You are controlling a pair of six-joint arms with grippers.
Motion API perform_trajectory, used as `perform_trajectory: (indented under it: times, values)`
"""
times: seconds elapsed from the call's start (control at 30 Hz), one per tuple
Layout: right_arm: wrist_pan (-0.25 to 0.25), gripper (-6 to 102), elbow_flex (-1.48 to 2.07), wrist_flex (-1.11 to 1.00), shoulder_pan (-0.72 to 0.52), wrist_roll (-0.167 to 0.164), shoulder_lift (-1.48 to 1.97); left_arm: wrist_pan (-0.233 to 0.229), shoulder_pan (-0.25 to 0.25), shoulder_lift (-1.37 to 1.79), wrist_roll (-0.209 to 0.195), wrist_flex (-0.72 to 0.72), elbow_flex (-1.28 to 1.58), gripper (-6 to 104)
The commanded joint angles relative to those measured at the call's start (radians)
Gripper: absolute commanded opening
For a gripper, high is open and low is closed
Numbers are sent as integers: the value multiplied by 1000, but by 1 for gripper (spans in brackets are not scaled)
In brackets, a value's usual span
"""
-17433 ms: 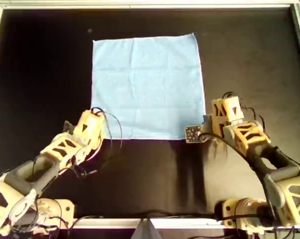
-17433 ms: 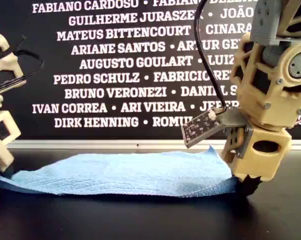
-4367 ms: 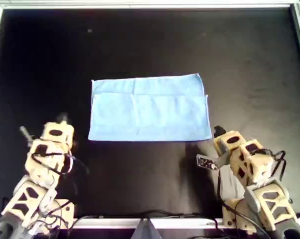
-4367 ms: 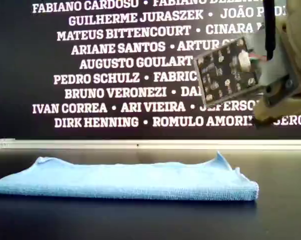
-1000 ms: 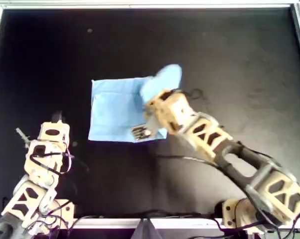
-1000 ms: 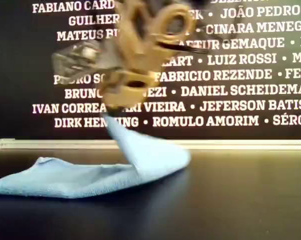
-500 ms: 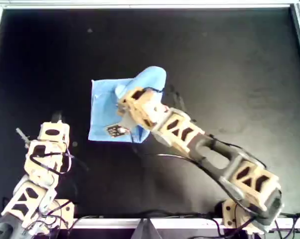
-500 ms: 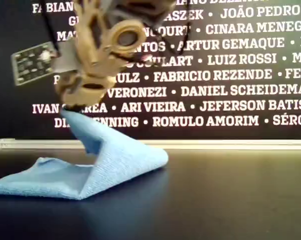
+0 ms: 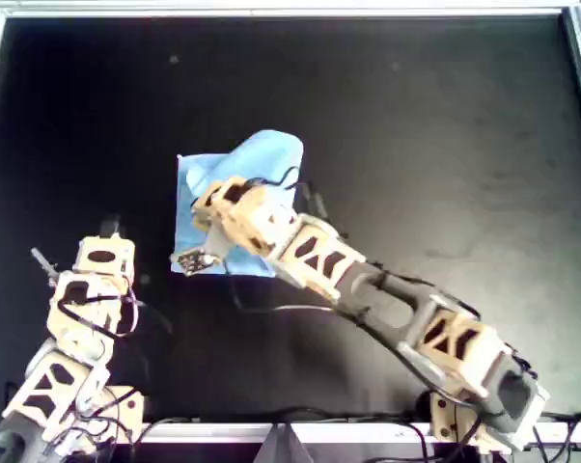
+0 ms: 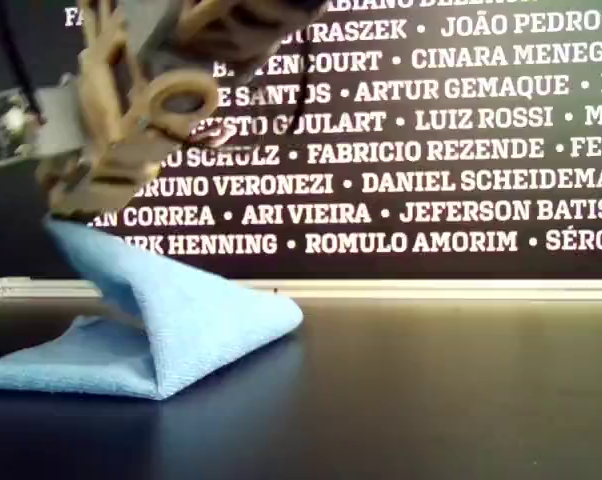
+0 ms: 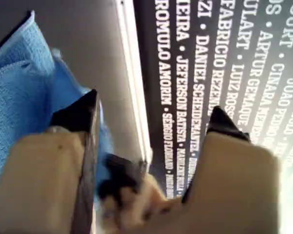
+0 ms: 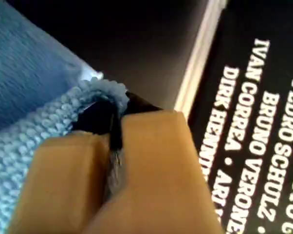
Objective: Fold a cloth
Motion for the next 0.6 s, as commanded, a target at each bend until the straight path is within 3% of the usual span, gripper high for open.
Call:
perform_trajectory:
  times: [0.0,0.37,0.47,0.57]
  values:
    - [-9,-1,-130,-28,15,9,-14,-6,20,26,5,-3,-9,79]
    - [8,2,-252,-28,54,12,-140,-6,20,26,2,-3,-9,79]
    - [8,11,-264,-28,54,12,-158,-6,20,26,3,-3,-9,79]
    - [8,27,-261,-28,54,12,-164,-6,20,26,0,-3,-9,79]
